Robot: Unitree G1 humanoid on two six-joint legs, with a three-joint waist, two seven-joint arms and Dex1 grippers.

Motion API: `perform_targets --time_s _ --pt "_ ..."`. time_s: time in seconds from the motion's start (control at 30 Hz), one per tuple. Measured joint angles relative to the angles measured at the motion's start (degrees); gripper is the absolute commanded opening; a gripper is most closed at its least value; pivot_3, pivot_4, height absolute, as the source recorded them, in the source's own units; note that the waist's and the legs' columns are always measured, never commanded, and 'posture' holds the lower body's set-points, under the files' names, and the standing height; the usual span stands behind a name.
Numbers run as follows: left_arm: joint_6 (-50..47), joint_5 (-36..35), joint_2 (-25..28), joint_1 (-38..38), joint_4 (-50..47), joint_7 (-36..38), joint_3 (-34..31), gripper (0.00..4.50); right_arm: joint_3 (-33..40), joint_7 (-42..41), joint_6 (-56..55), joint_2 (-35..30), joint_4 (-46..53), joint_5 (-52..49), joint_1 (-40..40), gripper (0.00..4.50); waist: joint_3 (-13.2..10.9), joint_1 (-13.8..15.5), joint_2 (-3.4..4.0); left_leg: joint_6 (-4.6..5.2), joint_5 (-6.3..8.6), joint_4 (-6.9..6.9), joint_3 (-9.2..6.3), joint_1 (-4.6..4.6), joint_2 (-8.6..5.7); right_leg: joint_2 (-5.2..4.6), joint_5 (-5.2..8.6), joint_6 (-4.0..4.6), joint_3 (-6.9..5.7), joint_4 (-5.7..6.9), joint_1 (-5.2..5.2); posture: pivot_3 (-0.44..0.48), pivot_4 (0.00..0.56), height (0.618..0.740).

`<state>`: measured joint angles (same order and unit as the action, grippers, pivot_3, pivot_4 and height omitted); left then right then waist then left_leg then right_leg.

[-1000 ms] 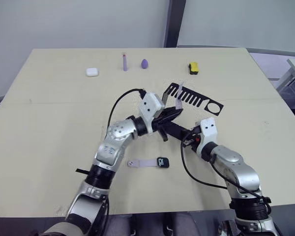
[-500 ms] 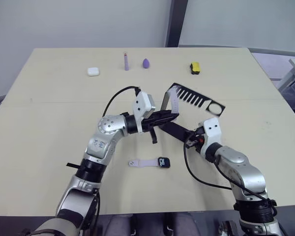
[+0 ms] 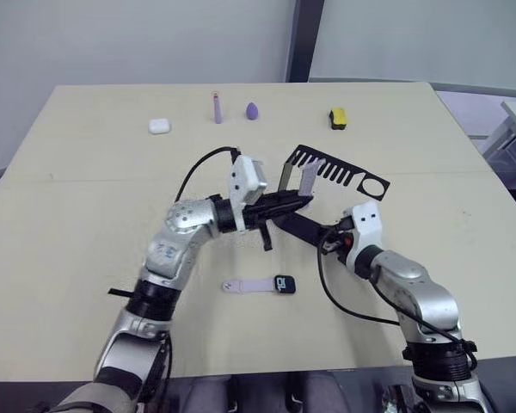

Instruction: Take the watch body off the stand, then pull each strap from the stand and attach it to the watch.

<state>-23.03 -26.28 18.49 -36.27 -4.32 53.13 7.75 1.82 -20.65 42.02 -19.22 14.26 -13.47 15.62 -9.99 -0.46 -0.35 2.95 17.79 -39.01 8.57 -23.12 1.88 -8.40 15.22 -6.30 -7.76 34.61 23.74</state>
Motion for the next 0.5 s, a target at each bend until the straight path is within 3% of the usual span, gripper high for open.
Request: perform_targets --time_s 0.1,0.23,0.37,0.5 --pt "-6.8 -5.35 5.57 1.3 -3.94 4.66 -0.97 0.09 1.47 -0.88 -0.47 -1.7 4.14 -1.22 -3.72 0.0 -0.1 0.36 0.13 0.01 -0.01 -0.01 -0.03 -0.06 -0.06 -0.01 0.0 -0.01 0.0 -0.03 0.02 0.0 0.15 0.74" --pt "-13.5 -10.06 8.77 1.02 -4.21 9.37 -0.99 0.09 8.0 -6.29 -0.11 -7.89 19.84 -7.93 -14.49 0.0 -0.19 0.93 0.21 0.07 0.02 -0.01 -0.08 -0.1 -0.12 -0.02 -0.02 -0.06 -0.01 -0.14 -0.03 0.0 0.15 0.74" --pt "-15.65 -10.96 8.23 -0.23 -3.26 11.92 0.27 0.0 15.6 -9.2 2.5 -9.91 26.41 -16.6 -20.24 1.25 -0.21 0.98 0.17 0.09 0.04 -0.01 -0.06 -0.08 -0.12 -0.01 -0.04 -0.09 0.01 -0.4 -0.04 0.0 0.15 0.74" --pt "-17.29 -11.7 6.17 -3.87 -0.12 14.65 1.9 0.0 23.85 -10.07 6.18 -11.05 29.44 -37.38 -18.36 3.26 -0.21 0.66 0.17 0.08 0.05 0.02 -0.07 -0.07 -0.06 0.03 -0.03 -0.08 0.04 -0.43 -0.02 0.0 0.15 0.74"
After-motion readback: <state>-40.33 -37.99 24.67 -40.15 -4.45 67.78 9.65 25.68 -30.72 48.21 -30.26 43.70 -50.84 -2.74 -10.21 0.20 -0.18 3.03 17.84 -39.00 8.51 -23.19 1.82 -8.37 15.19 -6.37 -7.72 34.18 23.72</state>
